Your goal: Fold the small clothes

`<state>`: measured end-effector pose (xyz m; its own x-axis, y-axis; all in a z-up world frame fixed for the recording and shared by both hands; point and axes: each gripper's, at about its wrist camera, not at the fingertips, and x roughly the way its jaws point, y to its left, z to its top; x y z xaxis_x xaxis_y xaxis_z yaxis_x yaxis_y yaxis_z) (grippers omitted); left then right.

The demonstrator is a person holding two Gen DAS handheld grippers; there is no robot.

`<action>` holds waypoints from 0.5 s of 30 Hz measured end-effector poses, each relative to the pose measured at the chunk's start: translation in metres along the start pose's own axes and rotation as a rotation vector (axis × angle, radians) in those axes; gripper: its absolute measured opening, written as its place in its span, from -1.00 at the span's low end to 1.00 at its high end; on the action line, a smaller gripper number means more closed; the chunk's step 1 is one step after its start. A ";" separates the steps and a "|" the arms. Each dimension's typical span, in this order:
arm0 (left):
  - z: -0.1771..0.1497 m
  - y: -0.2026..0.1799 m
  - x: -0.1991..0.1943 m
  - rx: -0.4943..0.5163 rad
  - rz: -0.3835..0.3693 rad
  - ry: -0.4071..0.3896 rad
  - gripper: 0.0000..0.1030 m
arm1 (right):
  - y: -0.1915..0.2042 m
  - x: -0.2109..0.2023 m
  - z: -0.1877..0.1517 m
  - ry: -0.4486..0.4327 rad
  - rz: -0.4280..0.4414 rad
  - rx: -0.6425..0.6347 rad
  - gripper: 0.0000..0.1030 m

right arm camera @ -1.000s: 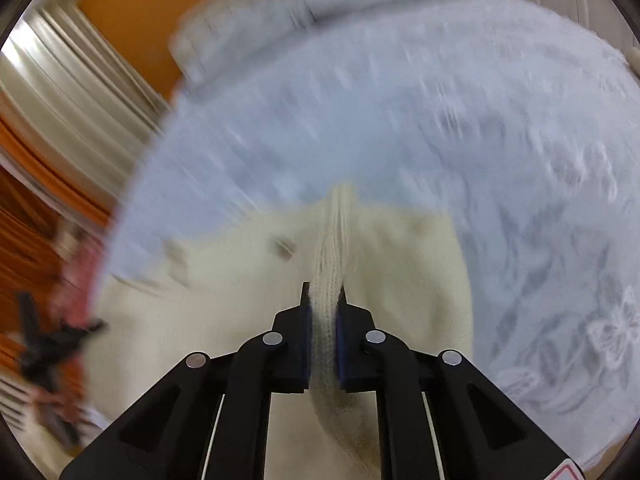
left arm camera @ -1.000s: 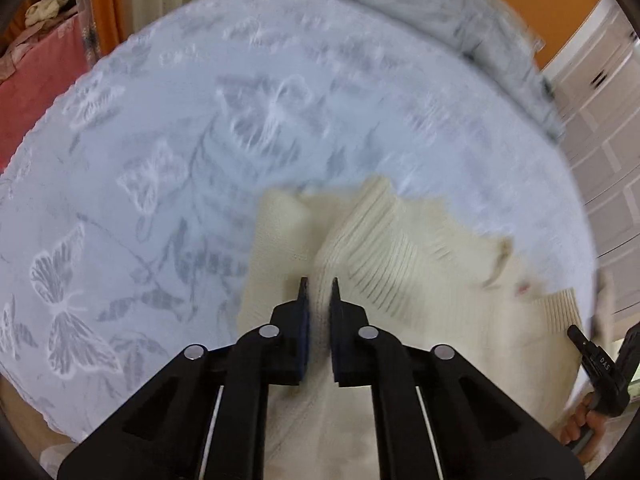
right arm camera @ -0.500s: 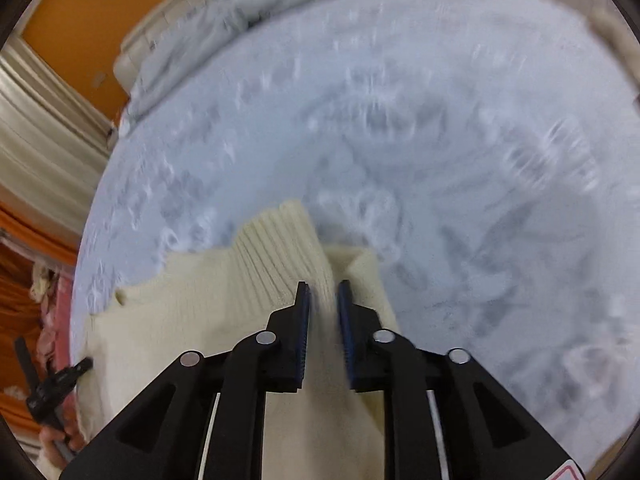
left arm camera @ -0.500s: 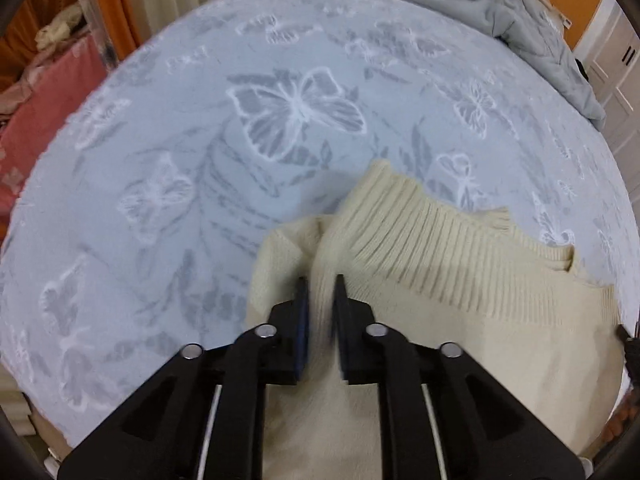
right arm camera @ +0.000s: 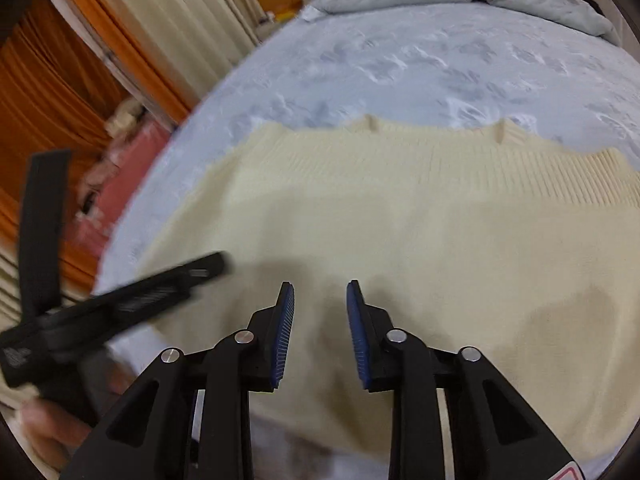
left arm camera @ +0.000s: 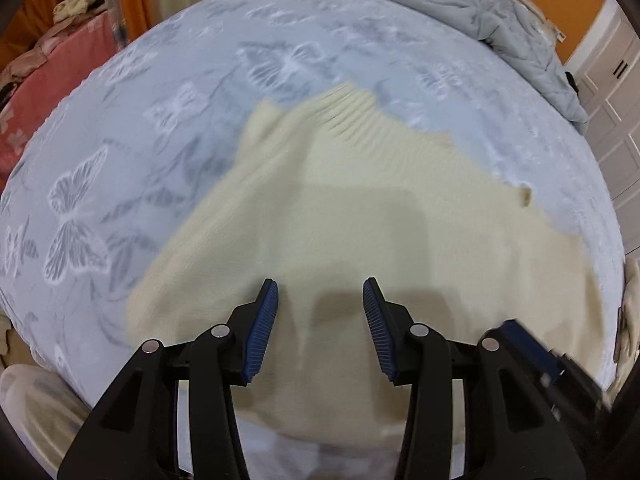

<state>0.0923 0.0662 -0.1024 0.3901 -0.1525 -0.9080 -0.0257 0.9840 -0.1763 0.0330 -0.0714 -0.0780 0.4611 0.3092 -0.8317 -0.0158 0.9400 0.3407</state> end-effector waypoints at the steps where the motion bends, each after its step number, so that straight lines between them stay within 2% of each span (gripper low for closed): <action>1: -0.001 0.008 0.000 -0.007 -0.015 0.004 -0.23 | -0.015 0.000 -0.001 0.002 -0.021 0.023 -0.71; 2: -0.001 0.014 0.000 -0.009 -0.038 0.010 -0.30 | -0.039 -0.010 -0.006 -0.008 -0.017 0.070 -0.87; 3: 0.000 0.020 0.000 -0.005 -0.056 0.013 -0.33 | -0.061 -0.019 -0.009 -0.014 -0.043 0.115 -0.82; 4: -0.002 0.022 0.000 0.007 -0.070 0.017 -0.36 | -0.094 -0.034 -0.014 -0.023 -0.156 0.176 -0.82; 5: -0.002 0.023 0.001 0.011 -0.076 0.016 -0.36 | -0.123 -0.048 -0.020 -0.043 -0.222 0.224 -0.90; 6: -0.002 0.026 0.002 0.010 -0.085 0.011 -0.36 | -0.140 -0.056 -0.026 -0.057 -0.223 0.268 -1.00; 8: -0.007 0.027 0.003 0.011 -0.089 0.001 -0.36 | -0.190 -0.086 -0.043 -0.076 -0.221 0.416 -1.00; 9: -0.008 0.027 0.002 0.008 -0.089 -0.006 -0.36 | -0.202 -0.101 -0.049 -0.087 -0.275 0.462 -1.00; 10: -0.010 0.026 -0.002 0.002 -0.092 -0.010 -0.35 | -0.212 -0.121 -0.053 -0.124 -0.291 0.486 -0.99; 11: -0.011 0.027 -0.007 -0.014 -0.099 -0.015 -0.28 | -0.215 -0.132 -0.057 -0.149 -0.288 0.497 -0.83; 12: -0.011 0.031 -0.014 -0.040 -0.117 -0.029 -0.19 | -0.217 -0.141 -0.060 -0.168 -0.293 0.511 -0.43; 13: -0.013 0.035 -0.021 -0.062 -0.122 -0.046 0.03 | -0.218 -0.149 -0.061 -0.180 -0.311 0.524 -0.15; 14: -0.014 0.038 -0.026 -0.075 -0.119 -0.060 0.24 | -0.218 -0.152 -0.061 -0.188 -0.311 0.522 0.25; 15: -0.016 0.042 -0.031 -0.090 -0.114 -0.079 0.28 | -0.217 -0.149 -0.062 -0.188 -0.304 0.507 0.29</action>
<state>0.0638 0.1109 -0.0876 0.4664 -0.2518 -0.8480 -0.0578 0.9479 -0.3132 -0.0871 -0.3125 -0.0547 0.5277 -0.0356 -0.8487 0.5429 0.7825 0.3048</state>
